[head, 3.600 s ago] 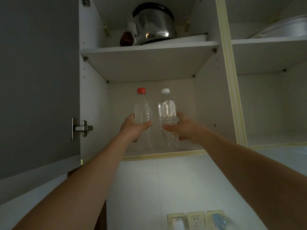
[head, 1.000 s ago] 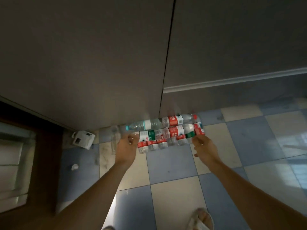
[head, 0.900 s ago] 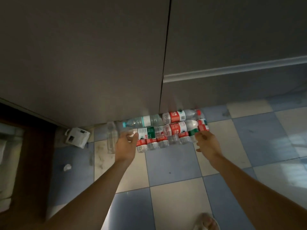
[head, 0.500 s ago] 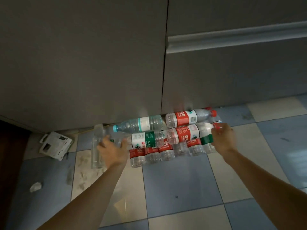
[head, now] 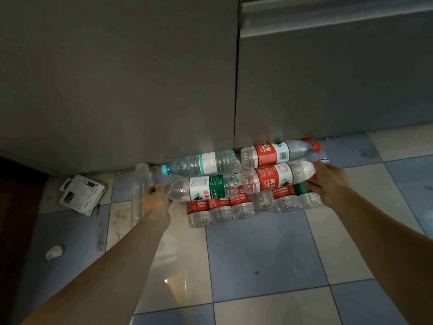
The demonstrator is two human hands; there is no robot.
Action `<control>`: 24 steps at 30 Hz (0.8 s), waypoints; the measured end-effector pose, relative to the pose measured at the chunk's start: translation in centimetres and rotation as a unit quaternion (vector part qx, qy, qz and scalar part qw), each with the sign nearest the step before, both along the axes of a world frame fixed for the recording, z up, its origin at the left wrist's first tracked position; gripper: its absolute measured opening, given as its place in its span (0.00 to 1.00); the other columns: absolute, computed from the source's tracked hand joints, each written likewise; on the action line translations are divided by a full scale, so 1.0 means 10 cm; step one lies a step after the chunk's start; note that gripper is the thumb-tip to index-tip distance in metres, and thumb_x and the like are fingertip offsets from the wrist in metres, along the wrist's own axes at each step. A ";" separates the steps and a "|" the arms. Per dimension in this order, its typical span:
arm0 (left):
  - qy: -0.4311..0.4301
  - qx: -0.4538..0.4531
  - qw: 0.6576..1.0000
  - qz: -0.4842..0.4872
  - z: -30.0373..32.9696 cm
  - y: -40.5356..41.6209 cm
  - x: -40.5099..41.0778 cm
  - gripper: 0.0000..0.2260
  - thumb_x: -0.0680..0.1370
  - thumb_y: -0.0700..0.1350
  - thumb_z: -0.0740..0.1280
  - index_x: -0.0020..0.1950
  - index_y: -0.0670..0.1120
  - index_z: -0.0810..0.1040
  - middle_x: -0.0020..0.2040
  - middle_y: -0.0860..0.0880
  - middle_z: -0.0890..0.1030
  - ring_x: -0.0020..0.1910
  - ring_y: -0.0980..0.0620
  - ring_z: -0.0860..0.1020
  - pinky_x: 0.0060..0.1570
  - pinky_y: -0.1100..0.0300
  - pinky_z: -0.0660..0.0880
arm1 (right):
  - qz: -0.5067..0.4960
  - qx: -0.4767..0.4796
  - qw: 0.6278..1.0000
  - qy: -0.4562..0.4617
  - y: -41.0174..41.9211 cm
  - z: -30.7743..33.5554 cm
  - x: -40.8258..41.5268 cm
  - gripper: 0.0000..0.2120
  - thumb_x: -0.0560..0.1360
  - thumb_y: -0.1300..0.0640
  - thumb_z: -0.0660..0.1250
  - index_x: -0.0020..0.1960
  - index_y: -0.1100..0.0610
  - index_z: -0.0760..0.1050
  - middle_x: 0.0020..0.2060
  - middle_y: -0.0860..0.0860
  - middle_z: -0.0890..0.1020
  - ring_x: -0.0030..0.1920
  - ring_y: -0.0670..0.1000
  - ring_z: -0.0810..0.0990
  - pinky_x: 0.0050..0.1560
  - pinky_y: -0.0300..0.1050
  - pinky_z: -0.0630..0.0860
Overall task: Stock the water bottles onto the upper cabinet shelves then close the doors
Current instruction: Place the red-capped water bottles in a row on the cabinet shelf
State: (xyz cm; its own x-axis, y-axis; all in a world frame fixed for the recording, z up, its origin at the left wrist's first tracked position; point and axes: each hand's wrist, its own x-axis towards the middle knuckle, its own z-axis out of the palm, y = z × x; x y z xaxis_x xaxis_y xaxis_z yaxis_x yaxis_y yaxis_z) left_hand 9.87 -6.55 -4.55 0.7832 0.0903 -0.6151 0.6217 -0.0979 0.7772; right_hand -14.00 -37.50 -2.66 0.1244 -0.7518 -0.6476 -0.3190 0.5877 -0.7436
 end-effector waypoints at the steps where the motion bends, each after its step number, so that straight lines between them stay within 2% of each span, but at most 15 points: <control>1: 0.011 -0.039 0.999 0.011 0.00 0.02 0.01 0.10 0.84 0.40 0.61 0.64 0.40 0.75 0.57 0.41 0.81 0.48 0.48 0.81 0.54 0.49 0.79 | -0.022 0.011 1.000 -0.015 -0.03 0.00 0.00 0.07 0.80 0.54 0.68 0.46 0.57 0.77 0.46 0.56 0.83 0.44 0.53 0.83 0.51 0.50 0.81; 4: 0.031 -0.114 0.993 0.000 0.04 0.13 0.00 0.06 0.84 0.40 0.62 0.51 0.42 0.78 0.50 0.43 0.83 0.46 0.49 0.82 0.55 0.49 0.79 | -0.064 0.044 0.995 -0.056 -0.06 0.08 -0.02 0.07 0.78 0.57 0.71 0.46 0.60 0.76 0.44 0.57 0.84 0.41 0.52 0.85 0.48 0.48 0.83; 7: 0.028 -0.158 0.987 -0.022 0.14 0.25 0.00 0.07 0.83 0.40 0.63 0.47 0.43 0.78 0.47 0.44 0.83 0.46 0.49 0.82 0.53 0.51 0.81 | -0.077 0.072 0.989 -0.101 -0.04 0.18 -0.05 0.06 0.77 0.59 0.72 0.46 0.61 0.77 0.36 0.56 0.86 0.35 0.51 0.87 0.40 0.49 0.85; 10: 0.006 -0.209 0.977 -0.041 0.31 0.34 0.01 0.04 0.81 0.38 0.64 0.50 0.42 0.79 0.49 0.44 0.82 0.46 0.49 0.82 0.46 0.56 0.83 | -0.052 0.063 0.986 -0.144 0.00 0.29 -0.12 0.05 0.78 0.59 0.70 0.46 0.61 0.79 0.35 0.54 0.86 0.36 0.49 0.87 0.36 0.45 0.84; 13: -0.051 -0.209 0.972 -0.098 0.56 0.35 0.00 0.06 0.81 0.36 0.64 0.53 0.43 0.79 0.48 0.45 0.83 0.48 0.47 0.81 0.52 0.53 0.82 | 0.015 0.023 0.982 -0.186 0.06 0.48 -0.18 0.05 0.79 0.60 0.68 0.49 0.61 0.80 0.43 0.55 0.85 0.40 0.49 0.87 0.39 0.41 0.82; 15: -0.102 -0.184 0.964 -0.160 0.79 0.31 -0.05 0.08 0.81 0.34 0.64 0.56 0.43 0.80 0.49 0.45 0.83 0.51 0.46 0.80 0.57 0.51 0.80 | 0.074 -0.018 0.977 -0.200 0.13 0.67 -0.19 0.05 0.78 0.60 0.68 0.50 0.61 0.80 0.44 0.56 0.84 0.43 0.52 0.86 0.43 0.44 0.82; 16: -0.131 -0.157 0.958 -0.201 0.93 0.28 -0.09 0.09 0.80 0.34 0.65 0.57 0.43 0.80 0.50 0.46 0.84 0.52 0.48 0.81 0.56 0.54 0.81 | 0.103 -0.040 0.976 -0.189 0.18 0.78 -0.19 0.05 0.78 0.61 0.68 0.50 0.61 0.81 0.45 0.56 0.84 0.45 0.53 0.86 0.46 0.47 0.83; 18: -0.205 -0.088 0.921 -0.318 1.20 0.20 -0.18 0.11 0.79 0.35 0.68 0.57 0.47 0.82 0.51 0.50 0.86 0.51 0.54 0.82 0.52 0.63 0.80 | 0.169 -0.094 0.971 -0.139 0.30 0.99 -0.17 0.04 0.79 0.60 0.69 0.52 0.58 0.82 0.47 0.52 0.85 0.48 0.52 0.86 0.49 0.47 0.83; 20: -0.247 -0.071 0.866 -0.429 1.40 0.09 -0.32 0.13 0.77 0.34 0.71 0.58 0.47 0.82 0.51 0.51 0.86 0.51 0.56 0.83 0.51 0.66 0.78 | 0.233 -0.162 0.956 -0.070 0.46 1.18 -0.17 0.06 0.77 0.59 0.71 0.53 0.55 0.83 0.48 0.48 0.84 0.48 0.50 0.85 0.45 0.39 0.83; 22: -0.245 -0.079 0.829 -0.496 1.51 -0.02 -0.48 0.14 0.75 0.33 0.72 0.57 0.46 0.83 0.51 0.49 0.86 0.52 0.52 0.84 0.54 0.64 0.78 | 0.303 -0.224 0.926 -0.036 0.59 1.30 -0.19 0.10 0.75 0.59 0.73 0.55 0.55 0.83 0.48 0.46 0.83 0.47 0.45 0.84 0.41 0.32 0.80; 24: -0.250 -0.062 0.800 -0.543 1.54 -0.10 -0.63 0.14 0.73 0.33 0.74 0.55 0.48 0.83 0.52 0.49 0.86 0.53 0.51 0.84 0.57 0.60 0.78 | 0.354 -0.227 0.906 -0.046 0.73 1.34 -0.23 0.13 0.73 0.61 0.75 0.56 0.54 0.83 0.49 0.44 0.84 0.48 0.42 0.84 0.43 0.30 0.78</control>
State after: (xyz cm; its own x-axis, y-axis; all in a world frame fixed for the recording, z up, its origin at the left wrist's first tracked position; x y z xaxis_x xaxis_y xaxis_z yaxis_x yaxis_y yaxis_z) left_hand 3.56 -7.58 10.83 0.5098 -0.8466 -0.1527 -0.1687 -0.2725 0.9473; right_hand -16.28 -30.16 10.69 0.7174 -0.6489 -0.2535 -0.4203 -0.1129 -0.9003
